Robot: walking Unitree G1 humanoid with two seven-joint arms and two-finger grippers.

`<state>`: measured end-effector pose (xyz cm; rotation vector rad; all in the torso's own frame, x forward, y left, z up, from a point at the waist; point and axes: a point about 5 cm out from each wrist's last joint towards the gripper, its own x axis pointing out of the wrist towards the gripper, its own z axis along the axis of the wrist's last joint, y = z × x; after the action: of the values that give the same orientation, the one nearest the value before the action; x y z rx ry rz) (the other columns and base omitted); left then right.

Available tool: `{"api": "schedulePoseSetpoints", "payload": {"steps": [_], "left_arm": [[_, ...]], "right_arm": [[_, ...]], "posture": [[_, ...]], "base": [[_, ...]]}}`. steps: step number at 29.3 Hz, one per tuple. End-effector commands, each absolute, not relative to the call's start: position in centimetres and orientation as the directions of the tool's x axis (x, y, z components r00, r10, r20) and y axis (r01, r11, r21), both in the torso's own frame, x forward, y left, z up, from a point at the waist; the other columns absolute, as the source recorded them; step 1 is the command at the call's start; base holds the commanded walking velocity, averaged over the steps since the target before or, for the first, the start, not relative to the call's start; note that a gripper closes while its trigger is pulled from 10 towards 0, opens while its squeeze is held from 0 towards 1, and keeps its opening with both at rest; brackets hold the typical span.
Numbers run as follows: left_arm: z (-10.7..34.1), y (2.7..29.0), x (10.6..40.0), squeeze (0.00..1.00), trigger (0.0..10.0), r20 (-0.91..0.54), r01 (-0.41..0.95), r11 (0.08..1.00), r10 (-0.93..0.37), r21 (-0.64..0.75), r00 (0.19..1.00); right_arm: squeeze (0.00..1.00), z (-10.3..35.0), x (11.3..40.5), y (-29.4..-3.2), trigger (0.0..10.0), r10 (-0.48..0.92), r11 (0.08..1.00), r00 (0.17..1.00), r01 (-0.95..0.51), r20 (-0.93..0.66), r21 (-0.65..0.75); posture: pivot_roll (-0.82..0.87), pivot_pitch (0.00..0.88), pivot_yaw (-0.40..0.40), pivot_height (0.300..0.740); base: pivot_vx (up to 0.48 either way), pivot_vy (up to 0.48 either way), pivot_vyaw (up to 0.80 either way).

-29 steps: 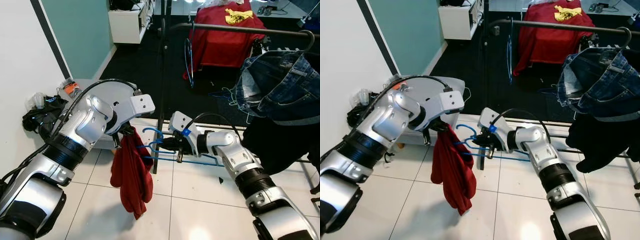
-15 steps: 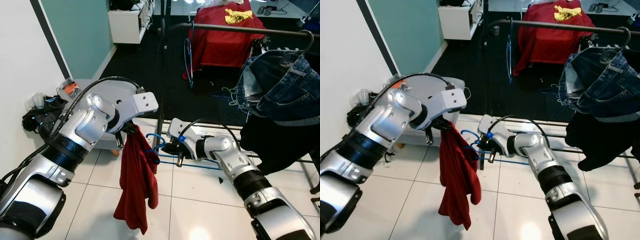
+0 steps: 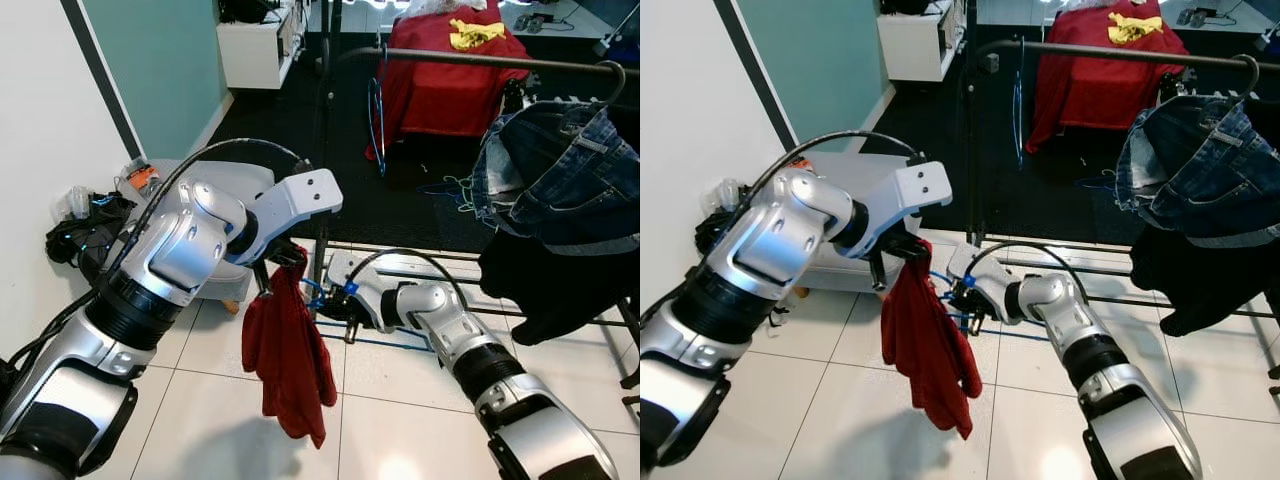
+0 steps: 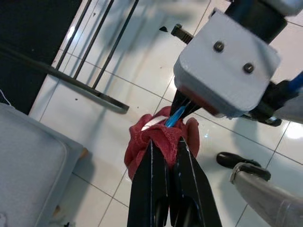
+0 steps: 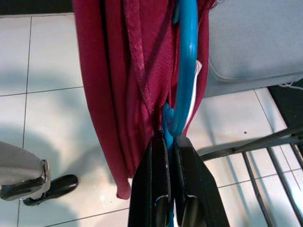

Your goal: Hang hanger

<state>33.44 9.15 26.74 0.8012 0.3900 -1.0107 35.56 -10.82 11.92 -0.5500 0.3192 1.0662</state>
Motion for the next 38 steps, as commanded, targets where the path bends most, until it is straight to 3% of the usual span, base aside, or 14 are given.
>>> {"api": "schedulePoseSetpoints", "payload": {"steps": [1,3,6,8,10,13,18,24,26,28,31,33,34,38], "left_arm": [[28.0,9.0,33.3,0.0,10.0,-0.588,0.847,0.291,-0.618,0.445,0.521],[27.9,9.2,33.4,0.0,10.0,-0.587,0.839,0.302,-0.608,0.452,0.535],[26.7,11.1,34.0,0.0,10.0,-0.579,0.791,0.401,-0.538,0.463,0.612],[26.7,11.1,34.0,0.0,10.0,-0.579,0.791,0.401,-0.538,0.463,0.612],[26.2,11.9,34.0,0.0,10.0,-0.564,0.764,0.463,-0.516,0.45,0.645],[25.9,12.1,33.6,0.0,10.0,-0.544,0.75,0.508,-0.519,0.423,0.659],[25.5,12.1,33.2,0.0,10.0,-0.538,0.74,0.536,-0.515,0.405,0.667],[24.6,11.4,32.7,0.0,10.0,-0.505,0.72,0.582,-0.522,0.378,0.687],[24.5,10.9,32.5,0.0,10.0,-0.45,0.687,0.622,-0.526,0.376,0.722],[24.5,10.8,32.4,0.0,10.0,-0.436,0.675,0.641,-0.523,0.365,0.732],[24.5,10.8,32.4,0.0,10.0,-0.436,0.675,0.641,-0.523,0.365,0.732],[23.7,11.2,31.9,0.0,10.0,-0.445,0.658,0.662,-0.498,0.359,0.744],[23.7,11.2,31.9,0.0,10.0,-0.445,0.658,0.662,-0.498,0.359,0.744],[21.8,10.9,30.6,0.0,10.0,-0.462,0.667,0.652,-0.496,0.361,0.735]], "right_arm": [[0.0,11.3,35.4,-10.6,10.0,0.725,0.367,0.453,-0.891,-0.519,-0.266],[0.0,11.3,35.5,-10.7,10.0,0.722,0.388,0.468,-0.884,-0.51,-0.261],[0.0,10.3,35.9,-12.2,10.0,0.632,0.623,0.631,-0.759,-0.45,-0.19],[0.0,10.3,35.9,-12.2,10.0,0.632,0.623,0.631,-0.759,-0.45,-0.19],[0.0,9.1,35.9,-14.0,10.0,0.522,0.802,0.748,-0.594,-0.409,-0.064],[0.0,7.8,35.6,-15.8,10.0,0.404,0.915,0.834,-0.38,-0.376,0.14],[0.0,7.2,35.3,-17.1,10.0,0.317,0.934,0.878,-0.224,-0.358,0.278],[0.0,6.9,35.2,-17.5,10.0,0.244,0.868,0.913,-0.056,-0.326,0.493],[0.0,6.6,35.1,-18.0,10.0,0.155,0.754,0.934,0.099,-0.322,0.65],[0.0,6.5,35.1,-18.3,10.0,0.106,0.678,0.94,0.169,-0.324,0.715],[0.0,6.5,35.1,-18.3,10.0,0.106,0.678,0.94,0.169,-0.324,0.715],[0.0,6.6,35.2,-19.3,10.0,-0.009,0.503,0.944,0.291,-0.331,0.814],[0.0,6.6,35.2,-19.3,10.0,-0.009,0.503,0.944,0.291,-0.331,0.814],[0.0,7.3,35.6,-20.3,10.0,-0.112,0.254,0.939,0.345,-0.327,0.904]], "posture": [[0.02,0.098,0.016,0.74],[0.02,0.096,0.017,0.74],[0.01,0.082,0.026,0.74],[0.01,0.082,0.026,0.74],[0.02,0.072,0.027,0.74],[0.03,0.06,0.029,0.74],[0.03,0.057,0.03,0.74],[0.03,0.055,0.024,0.74],[0.04,0.054,0.019,0.74],[0.04,0.054,0.02,0.74],[0.04,0.054,0.02,0.74],[0.05,0.052,0.028,0.74],[0.05,0.052,0.028,0.74],[0.06,0.054,0.027,0.74]], "base": [[0.0,0.0,0.0],[0.0,0.0,0.0],[0.0,0.0,0.0],[0.0,0.0,0.0],[0.0,0.0,0.0],[0.0,0.0,0.0],[0.0,0.0,0.0],[0.0,0.0,0.0],[0.0,0.0,0.0],[0.0,0.0,0.0],[0.0,0.0,0.0],[0.0,0.0,0.0],[0.0,0.0,0.0],[0.0,0.0,0.0]]}}
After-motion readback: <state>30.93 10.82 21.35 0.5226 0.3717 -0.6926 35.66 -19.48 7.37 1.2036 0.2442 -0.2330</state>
